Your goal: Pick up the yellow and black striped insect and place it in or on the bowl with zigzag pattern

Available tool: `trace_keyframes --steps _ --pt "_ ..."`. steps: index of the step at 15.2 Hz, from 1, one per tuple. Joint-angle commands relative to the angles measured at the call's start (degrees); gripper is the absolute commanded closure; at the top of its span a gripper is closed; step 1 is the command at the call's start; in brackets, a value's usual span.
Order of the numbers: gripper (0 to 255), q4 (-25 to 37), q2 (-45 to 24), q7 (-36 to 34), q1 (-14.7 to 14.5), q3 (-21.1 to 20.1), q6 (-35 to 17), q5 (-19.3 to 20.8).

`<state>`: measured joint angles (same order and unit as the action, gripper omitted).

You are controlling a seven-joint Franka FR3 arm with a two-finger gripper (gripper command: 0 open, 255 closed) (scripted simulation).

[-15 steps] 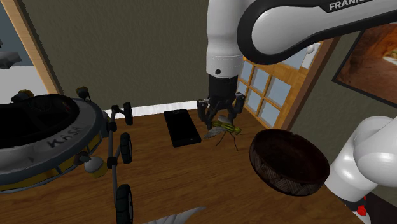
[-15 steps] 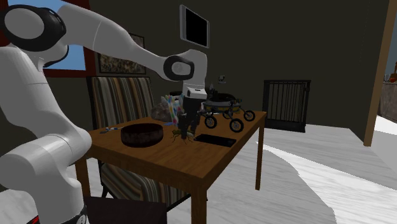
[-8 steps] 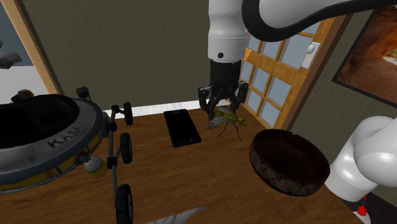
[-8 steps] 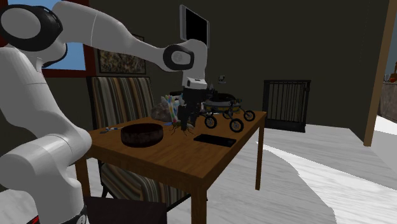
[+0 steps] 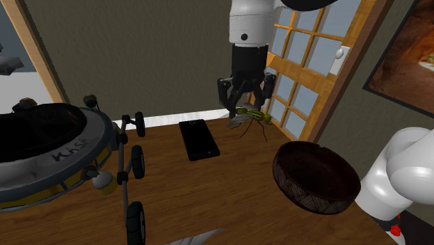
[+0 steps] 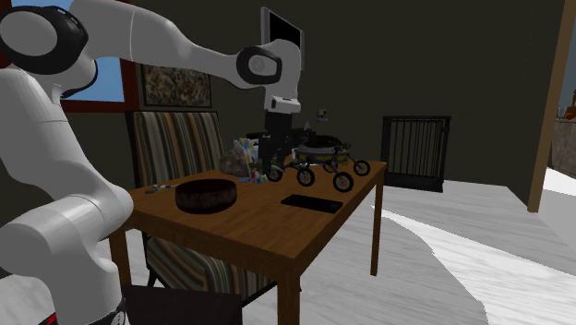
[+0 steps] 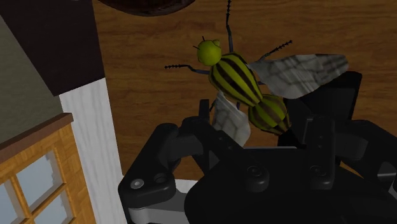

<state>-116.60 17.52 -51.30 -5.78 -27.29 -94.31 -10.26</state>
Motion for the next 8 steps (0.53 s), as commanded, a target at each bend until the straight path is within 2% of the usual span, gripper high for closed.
trace_keyframes --steps 1,8 --pt "255 1.45 0.11 0.01 0.07 0.21 1.58 0.06" --pt "255 7.4 -0.54 -0.48 0.33 0.55 6.92 0.49"
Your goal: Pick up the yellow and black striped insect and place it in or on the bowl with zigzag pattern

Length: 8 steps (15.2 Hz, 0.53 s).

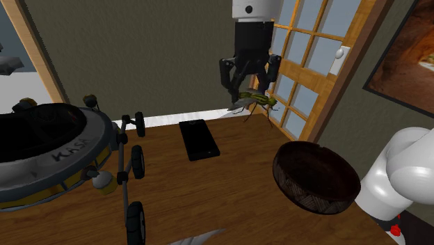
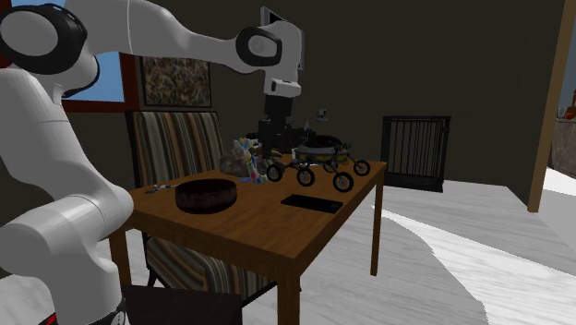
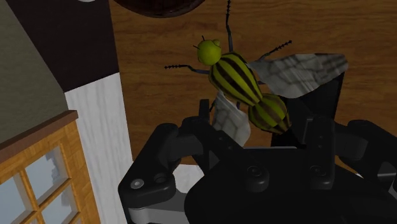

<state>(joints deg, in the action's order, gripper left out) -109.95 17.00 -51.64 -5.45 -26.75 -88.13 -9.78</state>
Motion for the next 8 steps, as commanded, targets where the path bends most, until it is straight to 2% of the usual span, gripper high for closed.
trace_keyframes --steps 1,2,8 --pt "255 1.66 -0.17 -0.21 0.03 0.04 1.5 0.08" --pt "255 2.03 -0.23 -0.25 0.05 0.05 1.82 0.11" --pt "255 -8.28 13.34 0.5 -2.69 1.87 4.42 -4.62"
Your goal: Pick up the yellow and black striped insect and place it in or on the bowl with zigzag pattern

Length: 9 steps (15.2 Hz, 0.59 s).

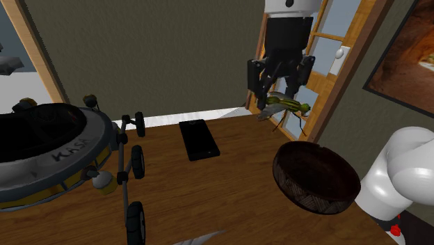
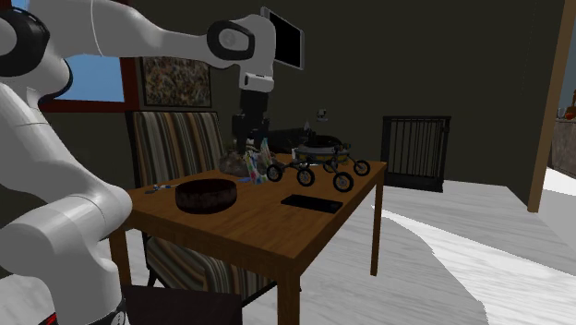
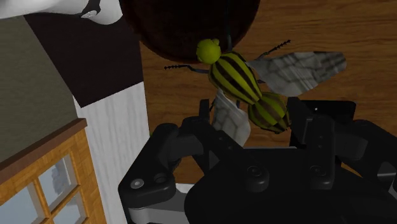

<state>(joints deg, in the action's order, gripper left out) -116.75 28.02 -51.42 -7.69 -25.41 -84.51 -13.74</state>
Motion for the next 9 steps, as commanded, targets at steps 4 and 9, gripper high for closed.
trace_keyframes --steps 4,9 --pt "255 -6.86 10.85 -0.22 -2.92 1.6 3.75 -3.14" --pt "255 -12.09 17.72 -0.97 -5.17 1.96 5.26 -5.14"
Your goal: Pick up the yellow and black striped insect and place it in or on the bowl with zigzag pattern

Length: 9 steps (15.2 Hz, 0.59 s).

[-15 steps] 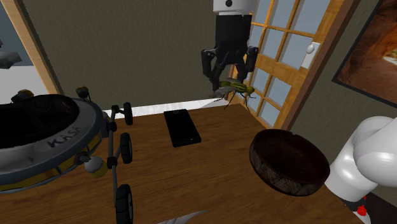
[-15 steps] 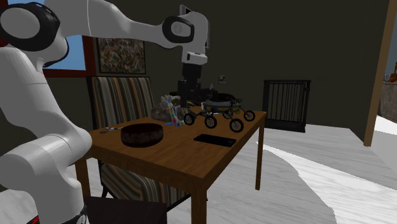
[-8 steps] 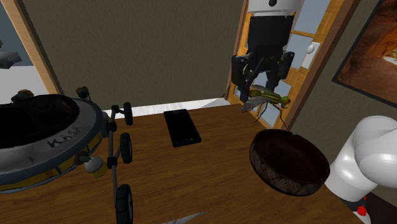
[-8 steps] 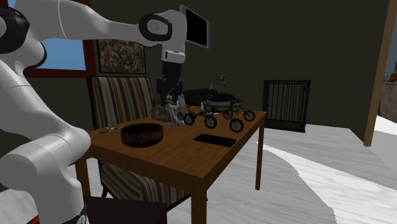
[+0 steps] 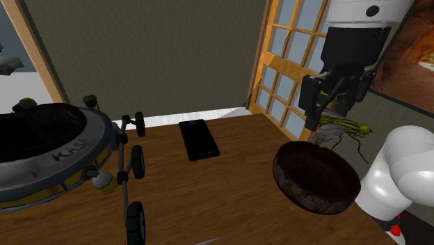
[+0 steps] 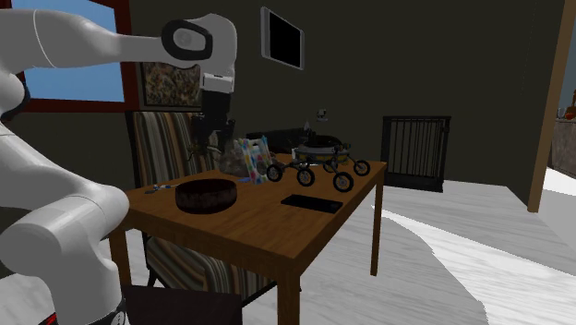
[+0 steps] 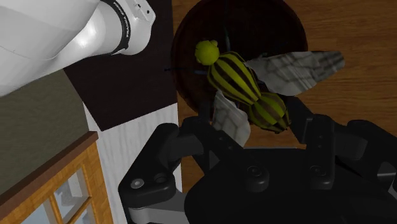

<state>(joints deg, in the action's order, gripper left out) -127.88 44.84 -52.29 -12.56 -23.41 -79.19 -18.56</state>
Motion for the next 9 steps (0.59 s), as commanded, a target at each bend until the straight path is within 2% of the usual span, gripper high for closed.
trace_keyframes --steps 1,9 --pt "255 -1.86 1.14 0.0 -0.38 -0.18 -0.72 -0.46" --pt "255 -8.8 2.75 0.7 -1.0 -1.56 -6.09 -1.79"
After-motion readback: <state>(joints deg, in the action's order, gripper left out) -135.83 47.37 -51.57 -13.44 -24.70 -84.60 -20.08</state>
